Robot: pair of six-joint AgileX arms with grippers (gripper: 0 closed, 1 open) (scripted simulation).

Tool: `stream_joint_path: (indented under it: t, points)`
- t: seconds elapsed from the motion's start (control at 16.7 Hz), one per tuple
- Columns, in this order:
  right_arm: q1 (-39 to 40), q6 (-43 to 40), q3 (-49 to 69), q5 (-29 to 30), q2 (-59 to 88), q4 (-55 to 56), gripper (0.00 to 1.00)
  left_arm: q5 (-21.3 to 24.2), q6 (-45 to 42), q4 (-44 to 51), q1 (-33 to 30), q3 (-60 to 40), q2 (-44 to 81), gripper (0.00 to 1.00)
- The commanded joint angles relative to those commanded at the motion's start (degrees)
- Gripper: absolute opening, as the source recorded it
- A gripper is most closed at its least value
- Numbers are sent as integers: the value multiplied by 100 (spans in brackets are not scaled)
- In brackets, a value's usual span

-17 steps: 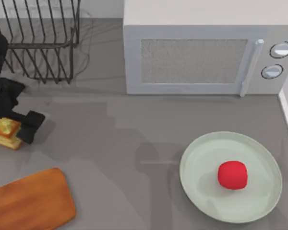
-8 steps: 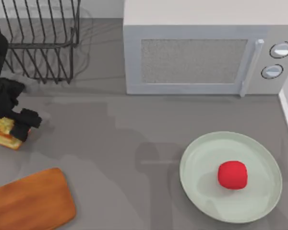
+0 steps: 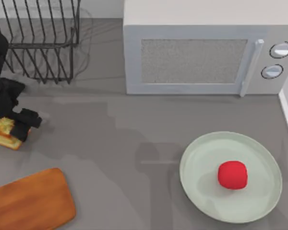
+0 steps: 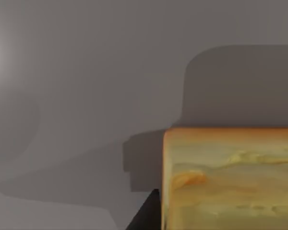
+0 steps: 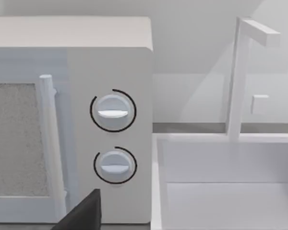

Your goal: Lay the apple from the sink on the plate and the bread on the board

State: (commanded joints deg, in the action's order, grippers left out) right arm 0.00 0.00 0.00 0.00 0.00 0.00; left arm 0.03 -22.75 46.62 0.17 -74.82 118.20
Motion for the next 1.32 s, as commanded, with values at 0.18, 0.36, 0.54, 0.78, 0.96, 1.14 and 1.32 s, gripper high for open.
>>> stream_joint_path:
  t: [0.18,0.36,0.54,0.78,0.96,1.14,1.32]
  points:
    - [0,0,0,0,0,0,100,27,7,134,-6,-104,-93,0]
    - [0,0,0,0,0,0,100,30,18,729,-2,-528,-267,0]
    - [0,0,0,0,0,0,100,27,28,1632,-6,-1042,-517,0]
    - [0,0,0,0,0,0,100,22,39,2129,-15,-1415,-762,0]
    - [0,0,0,0,0,0,100,20,28,2114,-5,-1402,-741,0]
    - [0,0,0,0,0,0,100,19,207,2056,-100,-1186,-943,0]
    - [0,0,0,0,0,0,100,12,811,1897,-347,-446,-1557,0]
